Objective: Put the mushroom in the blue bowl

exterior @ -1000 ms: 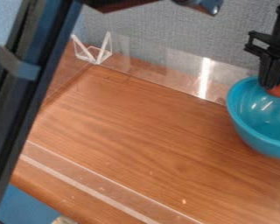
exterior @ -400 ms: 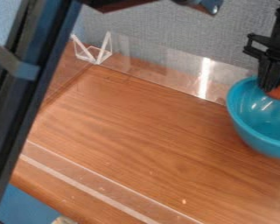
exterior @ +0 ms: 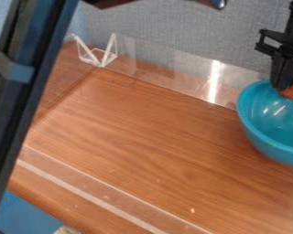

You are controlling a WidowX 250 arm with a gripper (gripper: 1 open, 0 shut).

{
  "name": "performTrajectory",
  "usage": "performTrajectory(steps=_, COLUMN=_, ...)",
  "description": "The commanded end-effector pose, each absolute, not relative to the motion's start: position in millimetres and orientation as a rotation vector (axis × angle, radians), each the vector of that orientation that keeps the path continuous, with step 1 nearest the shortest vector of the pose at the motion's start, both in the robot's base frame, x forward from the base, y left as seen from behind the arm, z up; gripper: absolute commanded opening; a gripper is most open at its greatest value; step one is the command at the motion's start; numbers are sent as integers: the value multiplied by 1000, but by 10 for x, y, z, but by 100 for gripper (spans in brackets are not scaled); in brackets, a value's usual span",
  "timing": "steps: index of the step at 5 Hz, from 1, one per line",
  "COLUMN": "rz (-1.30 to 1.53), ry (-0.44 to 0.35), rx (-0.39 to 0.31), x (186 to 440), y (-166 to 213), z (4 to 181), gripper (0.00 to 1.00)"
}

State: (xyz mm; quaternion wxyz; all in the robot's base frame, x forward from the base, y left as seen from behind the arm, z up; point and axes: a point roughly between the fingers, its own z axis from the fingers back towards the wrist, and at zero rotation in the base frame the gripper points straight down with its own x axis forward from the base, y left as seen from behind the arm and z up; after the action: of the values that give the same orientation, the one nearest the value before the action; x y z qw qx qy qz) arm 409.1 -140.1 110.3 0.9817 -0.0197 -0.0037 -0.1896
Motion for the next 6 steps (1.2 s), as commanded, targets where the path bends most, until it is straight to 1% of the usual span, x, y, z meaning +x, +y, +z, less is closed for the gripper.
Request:
performTrajectory(steps=1, rz=-387, ry=-161, rx=-61, x=4085, y=-1403, z=1731, gripper=0)
performTrajectory(steps=2, rz=-387, ry=-160, rx=-65, x=4077, y=-1405, z=1729, gripper=100)
performTrajectory(steps=3, rz=-386, ry=-161, rx=-70, x=4068, y=-1404, z=1735, gripper=100)
performTrajectory(steps=4, rz=-376, ry=-171, rx=-70, x=4037, y=-1369, z=1831, gripper=100)
performTrajectory(steps=5, rz=-352, ry=-153, rx=-53, x=3910, y=-1173, z=1937, gripper=100)
performTrajectory(steps=6, rz=-335, ry=-140, rx=-34, x=3825, y=-1002, z=2003, gripper=100)
